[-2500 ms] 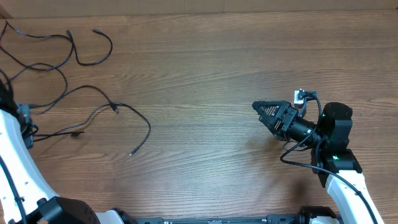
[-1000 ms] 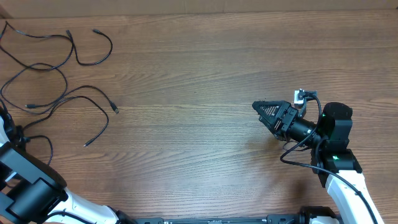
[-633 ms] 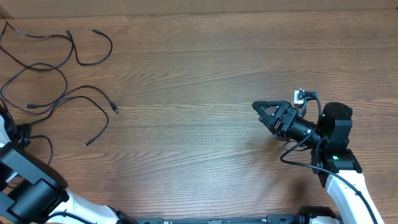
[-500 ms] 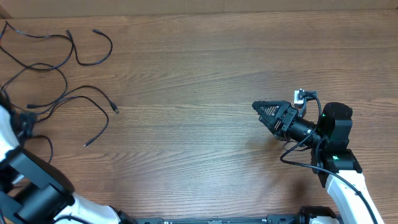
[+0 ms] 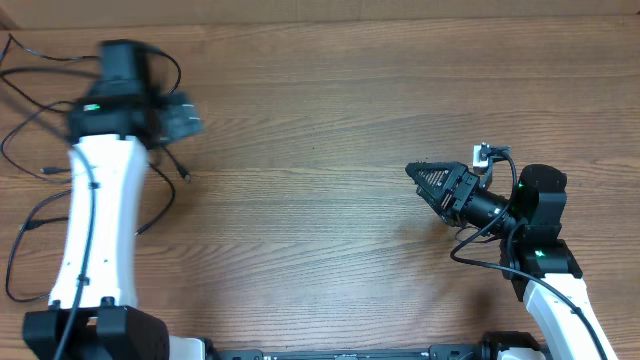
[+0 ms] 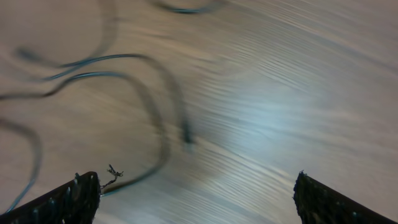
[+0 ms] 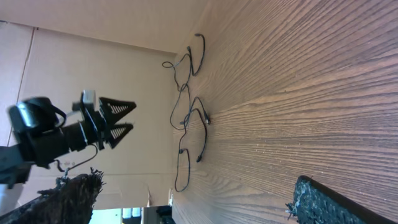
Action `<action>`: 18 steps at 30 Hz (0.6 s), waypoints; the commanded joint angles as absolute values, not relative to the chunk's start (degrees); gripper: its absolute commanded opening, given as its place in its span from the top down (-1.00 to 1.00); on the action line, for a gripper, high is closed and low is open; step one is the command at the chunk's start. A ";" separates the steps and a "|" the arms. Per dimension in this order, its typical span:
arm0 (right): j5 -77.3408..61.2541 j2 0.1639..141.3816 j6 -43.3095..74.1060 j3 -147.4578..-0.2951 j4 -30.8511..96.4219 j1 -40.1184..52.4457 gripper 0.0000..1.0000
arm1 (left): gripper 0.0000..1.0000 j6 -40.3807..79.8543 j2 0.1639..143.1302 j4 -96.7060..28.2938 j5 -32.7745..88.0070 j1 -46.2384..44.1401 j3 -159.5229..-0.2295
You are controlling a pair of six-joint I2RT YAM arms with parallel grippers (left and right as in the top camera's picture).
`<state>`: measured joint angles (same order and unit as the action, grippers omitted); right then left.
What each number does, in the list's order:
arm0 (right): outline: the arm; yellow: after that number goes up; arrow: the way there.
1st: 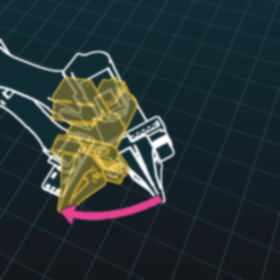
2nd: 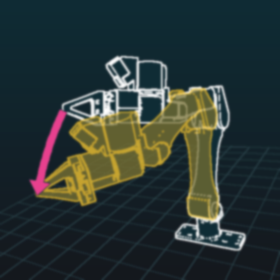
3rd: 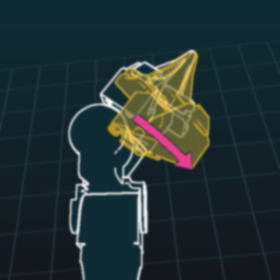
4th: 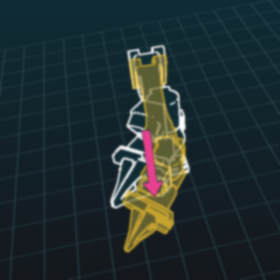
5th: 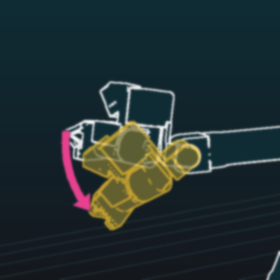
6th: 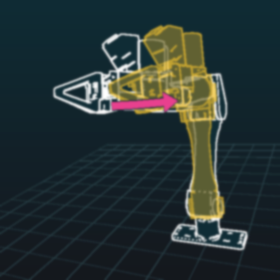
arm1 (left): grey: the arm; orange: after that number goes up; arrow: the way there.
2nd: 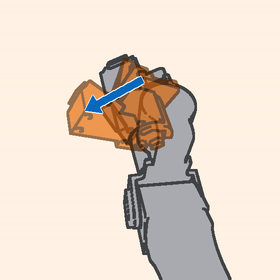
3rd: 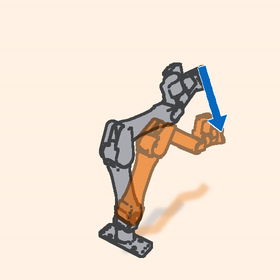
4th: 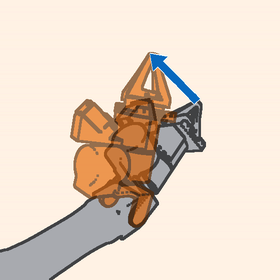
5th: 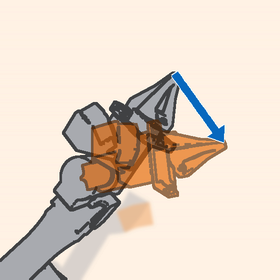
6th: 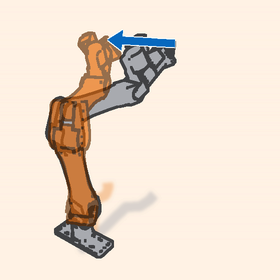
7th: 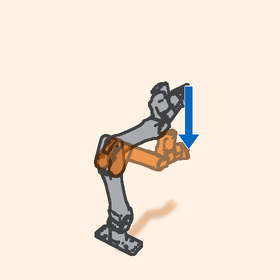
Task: Untangle cables
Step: 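Open the left gripper and raise it away from the cables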
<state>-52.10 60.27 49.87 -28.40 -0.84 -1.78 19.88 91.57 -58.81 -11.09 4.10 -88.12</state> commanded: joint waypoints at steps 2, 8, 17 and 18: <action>-51.86 59.88 49.41 -28.88 -1.15 -1.85 -1.00 | -0.99 17.12 90.76 -58.72 -10.44 -8.88 -89.21; -51.86 59.86 49.41 -28.88 -1.13 -1.85 -1.00 | -0.99 17.10 90.76 -58.74 -10.44 -18.20 -89.21; -51.86 59.86 49.41 -28.88 -1.15 -1.85 -1.00 | -0.99 17.12 90.76 -58.76 -10.46 -22.94 -89.21; -51.86 59.86 49.41 -28.88 -1.13 -1.85 -1.00 | -0.99 17.12 90.76 -58.78 -10.46 -22.94 -89.21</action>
<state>-52.10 60.27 49.89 -28.40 -0.82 -1.78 17.98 91.57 -58.70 -10.46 -22.81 -88.12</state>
